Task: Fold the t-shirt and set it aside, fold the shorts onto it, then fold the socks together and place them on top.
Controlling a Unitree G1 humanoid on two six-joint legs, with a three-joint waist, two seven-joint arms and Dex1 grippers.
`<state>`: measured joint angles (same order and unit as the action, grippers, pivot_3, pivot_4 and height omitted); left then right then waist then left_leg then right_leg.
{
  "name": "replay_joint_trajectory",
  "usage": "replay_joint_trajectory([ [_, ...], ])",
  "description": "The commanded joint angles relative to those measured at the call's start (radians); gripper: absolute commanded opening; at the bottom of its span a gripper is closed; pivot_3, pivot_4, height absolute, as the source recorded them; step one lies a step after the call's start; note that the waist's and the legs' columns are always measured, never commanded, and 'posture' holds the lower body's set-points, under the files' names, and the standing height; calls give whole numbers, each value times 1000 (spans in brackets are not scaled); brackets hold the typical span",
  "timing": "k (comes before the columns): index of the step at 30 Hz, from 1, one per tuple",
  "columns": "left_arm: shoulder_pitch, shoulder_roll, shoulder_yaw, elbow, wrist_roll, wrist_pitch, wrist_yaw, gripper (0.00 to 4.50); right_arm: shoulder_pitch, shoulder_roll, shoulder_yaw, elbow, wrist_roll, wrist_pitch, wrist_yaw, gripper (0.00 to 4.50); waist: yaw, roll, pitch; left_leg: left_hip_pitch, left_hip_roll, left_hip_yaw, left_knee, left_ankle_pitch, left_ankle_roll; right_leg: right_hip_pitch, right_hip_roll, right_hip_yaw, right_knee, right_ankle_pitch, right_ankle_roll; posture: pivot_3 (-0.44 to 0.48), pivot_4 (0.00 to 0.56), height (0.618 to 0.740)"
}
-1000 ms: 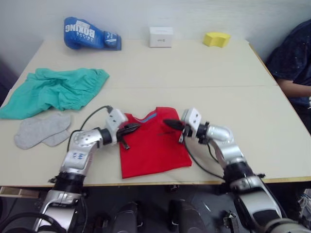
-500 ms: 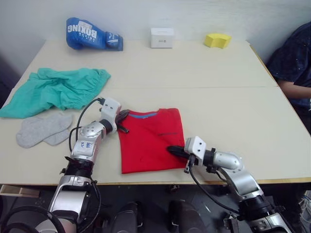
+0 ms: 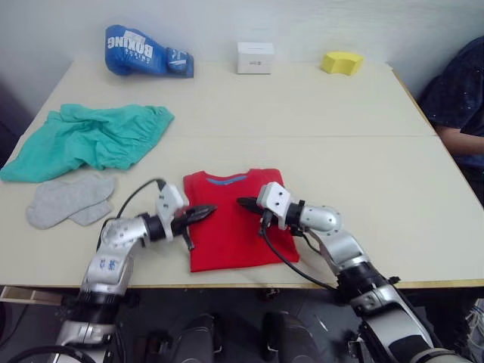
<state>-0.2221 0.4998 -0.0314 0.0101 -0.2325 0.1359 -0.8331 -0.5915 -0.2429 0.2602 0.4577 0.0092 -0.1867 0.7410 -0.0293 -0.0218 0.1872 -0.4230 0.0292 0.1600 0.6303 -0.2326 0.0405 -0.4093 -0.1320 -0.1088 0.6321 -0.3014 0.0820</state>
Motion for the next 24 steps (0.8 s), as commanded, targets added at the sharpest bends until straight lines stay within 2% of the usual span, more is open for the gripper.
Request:
replay_joint_trajectory([
  [1,38,4,-20,-80,43,-29,35,0,-71,-14,-98,181,21,-127,-58,22,1,0,0,0,0,0,0,-1,-1,1,0,0,0,0,0,0,150,740],
  [4,55,10,-25,-80,69,-29,59,0,-112,-80,-162,333,41,-180,-43,22,3,0,0,1,0,-1,0,-2,-4,1,-1,0,0,1,0,0,150,740],
  [7,67,32,-44,-69,94,-54,43,0,-136,-120,-224,402,90,-177,3,22,-2,0,0,1,0,-1,0,-2,-4,2,-1,0,-1,1,0,0,150,740],
  [9,69,35,-39,-70,88,-61,40,0,-142,-147,-287,391,170,-118,78,22,-4,0,0,1,1,-1,-1,0,0,2,0,0,-2,1,0,0,150,740],
  [11,61,30,-22,-73,66,-64,37,0,-136,-185,-355,313,298,64,192,179,-6,1,0,1,2,-1,-1,0,0,1,1,0,-2,1,0,0,150,740],
  [13,50,24,-10,-74,40,-72,24,0,-110,-257,-368,180,432,408,337,650,-5,2,1,1,2,-1,-1,1,0,1,1,0,-1,1,0,0,150,740],
  [15,41,25,-9,-69,33,-86,12,0,-91,-374,-341,61,581,880,459,1282,-1,3,1,1,2,-1,-1,0,2,1,0,0,-1,1,0,0,150,740],
  [17,33,34,-19,-62,40,-90,-2,0,-77,-450,-307,-13,640,1146,490,1989,2,3,1,0,2,-3,0,-5,9,2,-2,-1,-2,1,0,0,150,740],
  [21,22,32,-27,-47,33,-98,-29,0,-75,-500,-149,-138,552,1351,385,3429,-4,4,1,1,2,-4,-1,-9,5,2,-2,-1,-4,1,-2,0,150,740],
  [24,19,27,-35,-46,38,-97,-34,0,-115,-440,-161,-179,576,1469,309,4436,-10,6,-1,1,2,-2,-2,-9,4,1,-2,0,-4,1,-2,0,150,740],
])
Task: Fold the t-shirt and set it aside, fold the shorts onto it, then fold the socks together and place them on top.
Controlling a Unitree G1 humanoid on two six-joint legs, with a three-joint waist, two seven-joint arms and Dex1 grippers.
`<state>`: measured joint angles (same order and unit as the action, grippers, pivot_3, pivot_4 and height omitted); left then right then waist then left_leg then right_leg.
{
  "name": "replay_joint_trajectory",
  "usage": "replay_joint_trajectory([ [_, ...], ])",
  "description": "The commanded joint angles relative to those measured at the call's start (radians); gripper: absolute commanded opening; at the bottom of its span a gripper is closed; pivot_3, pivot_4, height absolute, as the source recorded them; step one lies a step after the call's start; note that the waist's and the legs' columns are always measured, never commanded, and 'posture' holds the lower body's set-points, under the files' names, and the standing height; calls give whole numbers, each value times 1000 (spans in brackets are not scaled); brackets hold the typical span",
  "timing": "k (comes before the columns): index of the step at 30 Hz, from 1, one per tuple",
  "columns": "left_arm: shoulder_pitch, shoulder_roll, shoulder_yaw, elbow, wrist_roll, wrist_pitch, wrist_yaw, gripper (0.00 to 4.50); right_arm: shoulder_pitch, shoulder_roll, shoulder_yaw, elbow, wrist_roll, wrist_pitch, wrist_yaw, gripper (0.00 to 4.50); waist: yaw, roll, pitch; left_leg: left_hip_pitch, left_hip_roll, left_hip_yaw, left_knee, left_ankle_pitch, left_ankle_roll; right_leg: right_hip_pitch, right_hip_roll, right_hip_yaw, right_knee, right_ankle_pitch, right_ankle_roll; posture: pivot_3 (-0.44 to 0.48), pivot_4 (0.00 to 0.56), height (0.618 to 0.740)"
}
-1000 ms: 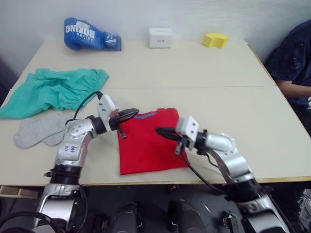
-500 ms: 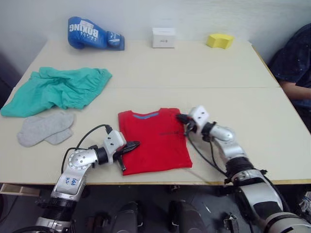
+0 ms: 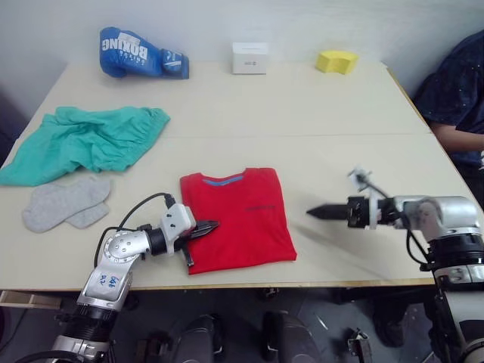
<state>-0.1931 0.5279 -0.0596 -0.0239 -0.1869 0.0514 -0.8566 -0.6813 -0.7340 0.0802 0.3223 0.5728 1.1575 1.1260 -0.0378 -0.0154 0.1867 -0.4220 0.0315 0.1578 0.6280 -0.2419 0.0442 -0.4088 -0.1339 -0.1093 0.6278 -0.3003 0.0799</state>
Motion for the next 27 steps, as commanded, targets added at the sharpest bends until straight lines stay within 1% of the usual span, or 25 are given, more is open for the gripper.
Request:
replay_joint_trajectory([
  [1,-8,-4,-10,-13,-5,-13,-10,0,-41,79,14,-51,19,163,-101,4477,-3,-1,-1,0,1,0,0,0,-1,0,1,0,0,0,0,0,150,740],
  [5,-1,-4,-18,-13,22,-15,10,0,-54,153,15,-93,40,246,-149,4477,-1,-1,-1,0,2,0,0,0,-1,0,2,-1,0,0,0,0,150,740],
  [9,0,-4,-22,-17,22,-7,13,0,-52,211,55,-113,30,257,-178,4477,2,-2,-1,0,1,1,1,0,-1,0,2,0,0,0,0,0,150,740],
  [19,24,5,-12,-30,28,-8,26,0,-81,321,18,-76,40,331,-259,4477,-3,-2,-1,0,2,1,0,0,-1,0,2,0,0,0,0,0,150,740],
  [21,29,6,-10,-33,26,-6,27,0,-86,344,3,-71,33,333,-286,4077,-6,-2,-1,0,2,1,0,0,-1,0,3,0,0,0,0,0,150,740],
  [23,31,6,-9,-35,25,-5,28,0,-87,351,-6,-68,29,331,-305,3520,-8,-2,-1,0,2,1,0,0,-1,0,3,0,0,0,0,0,150,740],
  [27,29,9,-3,-33,18,-7,21,0,-81,342,-26,-71,26,329,-333,2066,-7,-2,-1,0,1,1,0,0,-1,0,3,0,0,0,0,0,150,740],
])
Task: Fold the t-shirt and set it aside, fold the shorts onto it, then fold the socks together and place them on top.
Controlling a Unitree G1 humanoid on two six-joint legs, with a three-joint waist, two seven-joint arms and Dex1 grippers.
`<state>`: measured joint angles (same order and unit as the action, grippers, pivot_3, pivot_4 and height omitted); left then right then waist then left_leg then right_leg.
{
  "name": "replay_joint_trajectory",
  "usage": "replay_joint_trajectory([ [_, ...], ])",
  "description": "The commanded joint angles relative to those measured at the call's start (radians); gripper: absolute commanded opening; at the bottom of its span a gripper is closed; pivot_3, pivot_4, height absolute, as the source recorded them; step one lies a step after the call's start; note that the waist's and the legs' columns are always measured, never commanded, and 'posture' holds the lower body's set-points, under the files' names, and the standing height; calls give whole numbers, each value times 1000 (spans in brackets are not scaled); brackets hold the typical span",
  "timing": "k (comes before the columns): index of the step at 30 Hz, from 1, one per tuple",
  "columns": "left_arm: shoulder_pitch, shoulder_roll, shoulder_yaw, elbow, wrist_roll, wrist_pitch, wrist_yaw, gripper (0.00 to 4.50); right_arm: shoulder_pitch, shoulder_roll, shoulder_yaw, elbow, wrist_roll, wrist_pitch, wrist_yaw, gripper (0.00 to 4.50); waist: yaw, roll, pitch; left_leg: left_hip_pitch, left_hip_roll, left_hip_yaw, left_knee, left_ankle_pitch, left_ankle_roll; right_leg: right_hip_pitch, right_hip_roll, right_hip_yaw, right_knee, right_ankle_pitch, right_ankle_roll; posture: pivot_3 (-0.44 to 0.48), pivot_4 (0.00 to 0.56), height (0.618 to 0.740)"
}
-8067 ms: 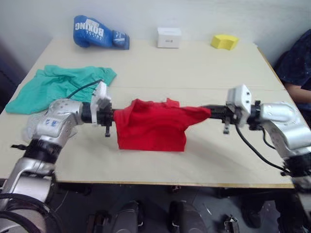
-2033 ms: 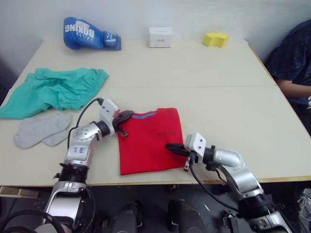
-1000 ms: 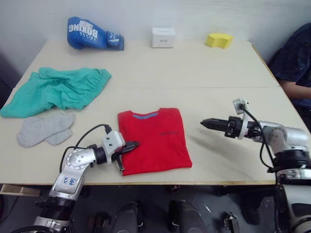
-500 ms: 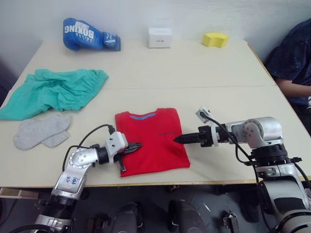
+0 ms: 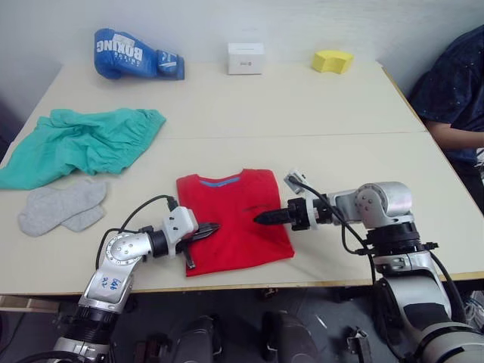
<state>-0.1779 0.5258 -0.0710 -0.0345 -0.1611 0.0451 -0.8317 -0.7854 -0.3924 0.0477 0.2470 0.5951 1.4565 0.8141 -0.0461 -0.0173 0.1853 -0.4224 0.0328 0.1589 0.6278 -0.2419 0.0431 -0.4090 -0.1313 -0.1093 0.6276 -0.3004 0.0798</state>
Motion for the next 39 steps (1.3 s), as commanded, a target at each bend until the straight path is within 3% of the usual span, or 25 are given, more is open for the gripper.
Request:
replay_joint_trajectory([
  [1,11,10,13,-20,-13,-11,-7,0,25,1,-8,-4,5,36,-33,1687,1,0,0,0,0,0,0,0,0,0,0,0,0,0,0,0,150,740],
  [5,-1,-6,42,-43,-75,-35,-33,0,44,-20,-51,-55,7,32,-71,304,4,0,0,-1,0,0,0,0,0,-1,0,0,0,0,0,0,150,740],
  [6,6,2,50,-66,-101,-31,-55,177,53,-39,-58,-79,5,27,-77,6,6,0,0,-1,0,0,0,0,0,-1,0,0,0,0,0,0,150,740],
  [11,60,68,113,-240,-280,97,-131,1528,98,-143,-136,-196,47,82,-83,0,21,1,1,-3,-2,0,0,-1,1,-2,-2,0,-2,0,0,0,150,740],
  [15,89,121,180,-395,-420,221,-122,2797,181,-335,-162,-275,78,44,-4,0,23,1,1,-5,-2,-1,0,-2,2,-1,-2,0,-5,0,1,0,150,740],
  [20,147,129,248,-490,-506,304,-67,4393,226,-568,-167,-109,8,-164,121,0,17,2,1,-5,-2,0,0,-2,3,-1,-1,0,-7,1,2,0,150,740],
  [26,214,139,252,-500,-479,285,-83,4483,170,-736,-10,254,-205,-593,375,0,18,2,1,-3,-1,3,1,-2,2,-1,2,1,-7,1,2,0,150,740],
  [32,233,143,296,-475,-450,258,-65,4483,-35,-699,80,664,-397,-772,375,0,15,4,3,-3,-1,5,1,1,-4,-2,1,3,-7,1,2,0,150,740],
  [37,268,152,317,-486,-443,253,-60,4483,-90,-659,53,817,-458,-917,352,0,16,5,3,-3,-1,5,1,-1,-6,-2,1,3,-8,0,0,0,150,740],
  [39,275,152,315,-489,-436,247,-59,4483,-112,-646,50,845,-466,-887,374,0,15,5,3,-3,-1,6,2,-1,-6,-2,1,3,-8,0,1,0,150,740],
])
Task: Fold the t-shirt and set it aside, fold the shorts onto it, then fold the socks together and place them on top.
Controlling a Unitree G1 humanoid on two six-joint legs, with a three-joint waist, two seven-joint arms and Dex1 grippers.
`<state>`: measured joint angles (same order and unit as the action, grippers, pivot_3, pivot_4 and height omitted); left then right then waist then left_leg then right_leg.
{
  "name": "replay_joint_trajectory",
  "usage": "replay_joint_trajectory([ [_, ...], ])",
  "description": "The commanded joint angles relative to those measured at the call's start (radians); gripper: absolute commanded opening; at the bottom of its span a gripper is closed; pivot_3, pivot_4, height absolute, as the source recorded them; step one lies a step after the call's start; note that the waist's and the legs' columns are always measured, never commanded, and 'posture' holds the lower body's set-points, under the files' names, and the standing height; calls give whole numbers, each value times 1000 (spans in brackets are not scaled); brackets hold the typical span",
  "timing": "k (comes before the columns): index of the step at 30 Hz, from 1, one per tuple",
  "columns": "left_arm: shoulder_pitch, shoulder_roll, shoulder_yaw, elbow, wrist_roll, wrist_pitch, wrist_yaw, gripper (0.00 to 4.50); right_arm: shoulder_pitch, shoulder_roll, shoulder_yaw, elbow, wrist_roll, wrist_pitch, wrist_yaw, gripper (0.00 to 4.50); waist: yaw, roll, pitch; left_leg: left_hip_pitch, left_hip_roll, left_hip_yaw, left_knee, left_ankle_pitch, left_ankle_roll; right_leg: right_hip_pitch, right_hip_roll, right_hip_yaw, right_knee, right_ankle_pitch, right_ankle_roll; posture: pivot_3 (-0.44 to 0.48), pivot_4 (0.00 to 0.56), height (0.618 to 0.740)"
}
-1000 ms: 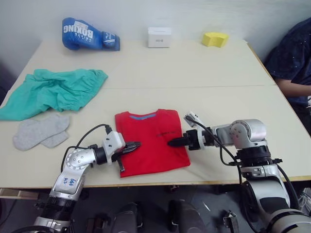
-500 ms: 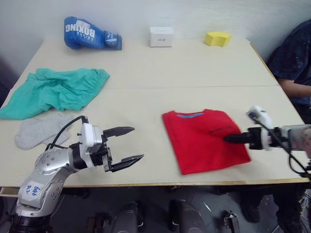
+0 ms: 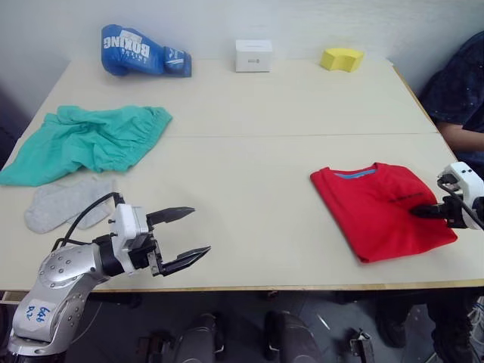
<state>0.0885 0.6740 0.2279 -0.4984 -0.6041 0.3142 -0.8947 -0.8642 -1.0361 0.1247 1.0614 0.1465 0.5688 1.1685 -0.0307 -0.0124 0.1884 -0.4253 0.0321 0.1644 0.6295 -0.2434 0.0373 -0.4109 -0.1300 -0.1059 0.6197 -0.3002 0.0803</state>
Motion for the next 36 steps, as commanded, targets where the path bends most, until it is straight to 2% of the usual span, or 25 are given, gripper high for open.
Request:
replay_joint_trajectory([
  [1,10,2,16,-25,11,-24,7,4498,-35,-1,-26,29,-18,18,53,273,0,0,0,0,0,0,1,0,0,0,0,0,0,0,0,0,150,740],
  [3,10,2,16,-25,15,-27,9,4500,-20,-9,-17,10,-26,33,115,856,0,0,0,0,0,0,1,0,0,0,0,0,0,1,1,0,150,740],
  [7,7,5,15,-17,22,-33,6,4500,46,-55,-48,-5,-52,-72,71,2190,2,0,0,0,0,-1,0,0,0,0,0,0,1,1,1,0,150,740],
  [10,20,4,26,13,30,-58,-13,4500,185,-106,-113,-69,-75,-459,-43,3302,14,1,0,0,-1,-1,0,0,0,1,-1,-1,0,1,1,0,150,740],
  [13,36,0,38,58,33,-78,-24,4500,275,-136,-201,-139,-73,-730,-151,4331,5,2,1,0,-1,1,0,-1,1,1,-1,0,0,1,2,0,150,740],
  [14,42,-1,42,88,45,-97,-32,4500,297,-144,-225,-180,-81,-774,-206,4458,1,2,1,0,-1,2,1,-1,1,1,-1,-1,0,1,2,0,150,740],
  [15,45,-1,44,109,54,-111,-38,4500,313,-148,-241,-207,-87,-802,-243,4458,-3,3,2,1,-1,2,1,-1,1,1,-1,-1,0,2,3,0,150,740],
  [20,46,-2,88,209,72,-160,-34,4500,511,-96,-384,-585,38,-775,-227,4458,-12,4,2,4,3,3,0,0,0,2,1,2,1,2,3,0,150,740],
  [24,41,-2,162,255,27,-137,-8,4500,646,106,-423,-1014,175,-717,-334,4458,-5,2,2,4,5,1,0,0,-1,2,3,2,1,1,2,0,150,740],
  [27,89,-1,248,236,-11,-96,22,4500,768,226,-337,-1252,157,-659,-381,4458,4,3,2,3,6,1,0,0,-2,2,4,2,2,1,1,0,150,740],
  [29,139,-14,317,236,-17,-92,53,4500,798,286,-281,-1308,129,-654,-401,4458,4,2,2,3,6,0,-1,0,-2,2,4,2,1,0,1,0,150,740],
  [30,162,-29,360,247,-21,-92,82,4500,794,311,-265,-1309,120,-644,-415,4458,-3,5,3,2,3,-7,-3,-1,1,8,2,-5,-2,0,1,0,150,740],
  [33,240,-82,494,288,-33,-86,166,4500,773,358,-242,-1271,90,-661,-434,4458,-20,9,7,3,-22,-50,-13,11,15,35,-16,-56,-7,-1,11,0,150,740],
  [34,268,-100,535,303,-33,-83,194,4500,766,368,-240,-1260,87,-663,-436,4458,-24,9,8,3,-38,-67,-18,18,18,40,-21,-68,-2,-7,21,0,150,740],
  [35,303,-114,574,329,-28,-79,218,4500,762,374,-238,-1247,81,-665,-438,4458,-16,6,9,5,-44,-76,-17,21,21,36,-29,-65,1,-12,28,0,150,740],
  [36,333,-127,608,347,-28,-67,243,4500,762,375,-238,-1235,75,-680,-433,4458,-2,6,10,5,-44,-71,-14,18,18,36,-35,-52,4,-15,27,0,150,740],
])
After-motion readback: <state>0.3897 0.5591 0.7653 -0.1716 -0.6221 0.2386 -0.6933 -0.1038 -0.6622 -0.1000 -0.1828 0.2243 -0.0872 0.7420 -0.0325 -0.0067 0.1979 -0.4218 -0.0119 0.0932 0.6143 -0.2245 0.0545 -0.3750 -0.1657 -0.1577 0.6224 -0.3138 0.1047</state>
